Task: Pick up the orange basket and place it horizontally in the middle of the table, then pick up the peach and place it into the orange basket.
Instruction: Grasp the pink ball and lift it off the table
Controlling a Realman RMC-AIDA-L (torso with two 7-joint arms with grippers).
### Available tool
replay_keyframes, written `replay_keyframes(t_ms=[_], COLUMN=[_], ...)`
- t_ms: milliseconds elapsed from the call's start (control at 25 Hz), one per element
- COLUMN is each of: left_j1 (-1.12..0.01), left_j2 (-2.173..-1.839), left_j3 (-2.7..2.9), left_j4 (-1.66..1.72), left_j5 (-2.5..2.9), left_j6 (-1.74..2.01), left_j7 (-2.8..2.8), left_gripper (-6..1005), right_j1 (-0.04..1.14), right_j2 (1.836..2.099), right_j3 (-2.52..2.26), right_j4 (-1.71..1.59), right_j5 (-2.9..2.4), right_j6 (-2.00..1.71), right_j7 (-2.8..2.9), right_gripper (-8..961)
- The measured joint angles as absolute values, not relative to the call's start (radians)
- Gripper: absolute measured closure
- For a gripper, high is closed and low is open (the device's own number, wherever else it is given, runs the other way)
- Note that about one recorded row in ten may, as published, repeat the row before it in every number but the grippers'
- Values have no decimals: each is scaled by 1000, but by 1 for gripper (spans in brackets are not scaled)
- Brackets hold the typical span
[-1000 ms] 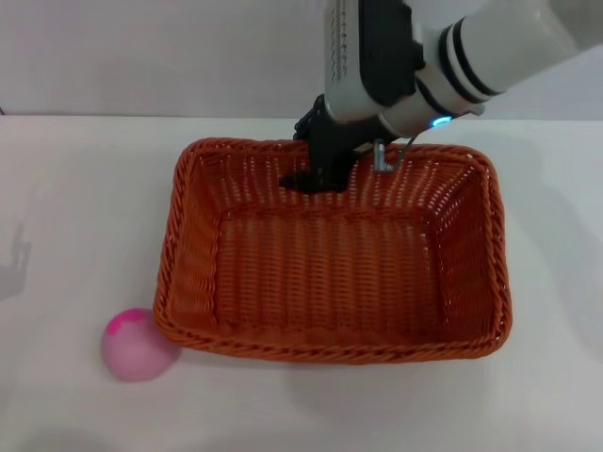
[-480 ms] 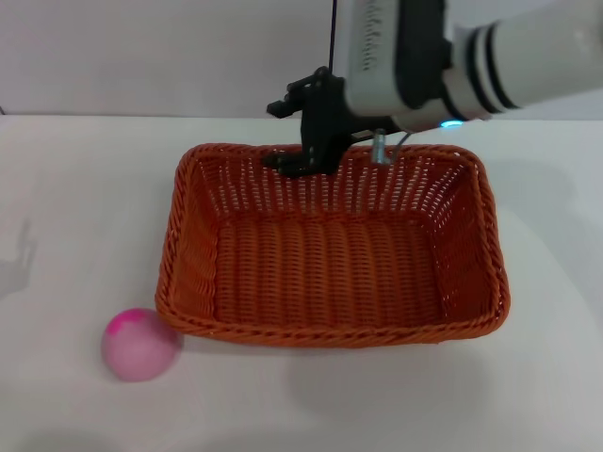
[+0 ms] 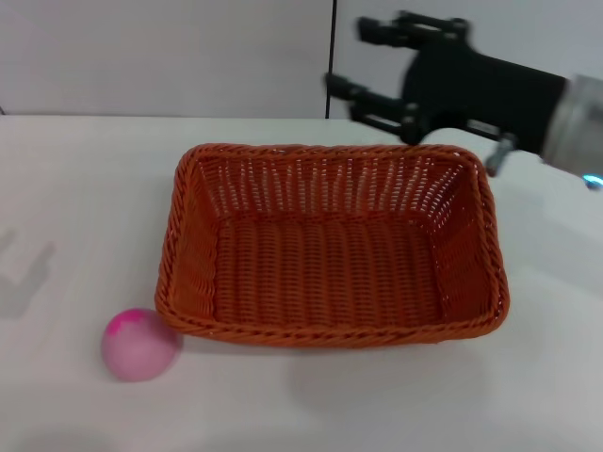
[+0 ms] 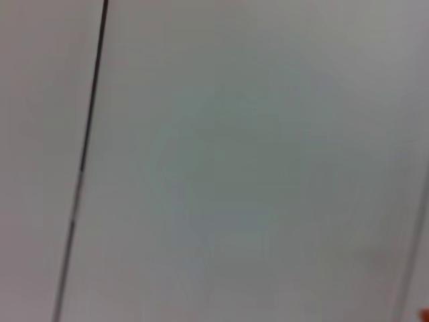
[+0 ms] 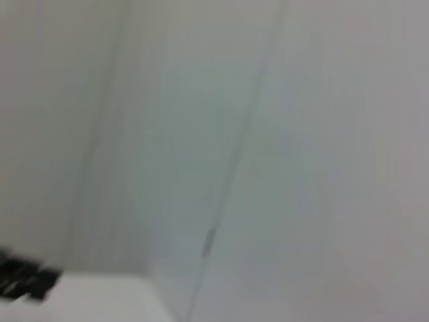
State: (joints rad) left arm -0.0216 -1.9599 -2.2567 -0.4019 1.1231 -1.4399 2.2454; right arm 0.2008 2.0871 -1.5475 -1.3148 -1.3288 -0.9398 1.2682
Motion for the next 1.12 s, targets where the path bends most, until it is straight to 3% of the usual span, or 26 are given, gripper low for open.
replay_keyframes(t_ms=[160, 440, 640, 880, 1120], left_j1=[-17, -22, -13, -35, -71], left_j2=[-1877, -1845, -1881, -1975, -2011], left_j3=[-2255, -2277, -2342, -2358, -2358], left_j4=[-462, -527, -536, -557, -559], left_j5=[1343, 1567, 1627, 1712, 1786], left_j6=[-1499, -1599, -1667, -1637, -1612], left_j7=[2046, 1947, 2007, 2066, 2056], left_gripper=[413, 408, 431, 466, 501], right_j1=[79, 20, 17, 26, 16], right_j2=[2087, 2083, 2082, 2080, 2077], right_j3=[-1493, -1357, -1211, -1079, -1024], right_j4=[-1228, -1056, -899, -753, -695], right_j5=[-1099, -858, -817, -798, -803], right_j6=[-1039, -1260, -1450, -1616, -1657], right_j7=[1160, 1103, 1100, 1099, 1099], right_gripper=[335, 335, 336, 337, 336])
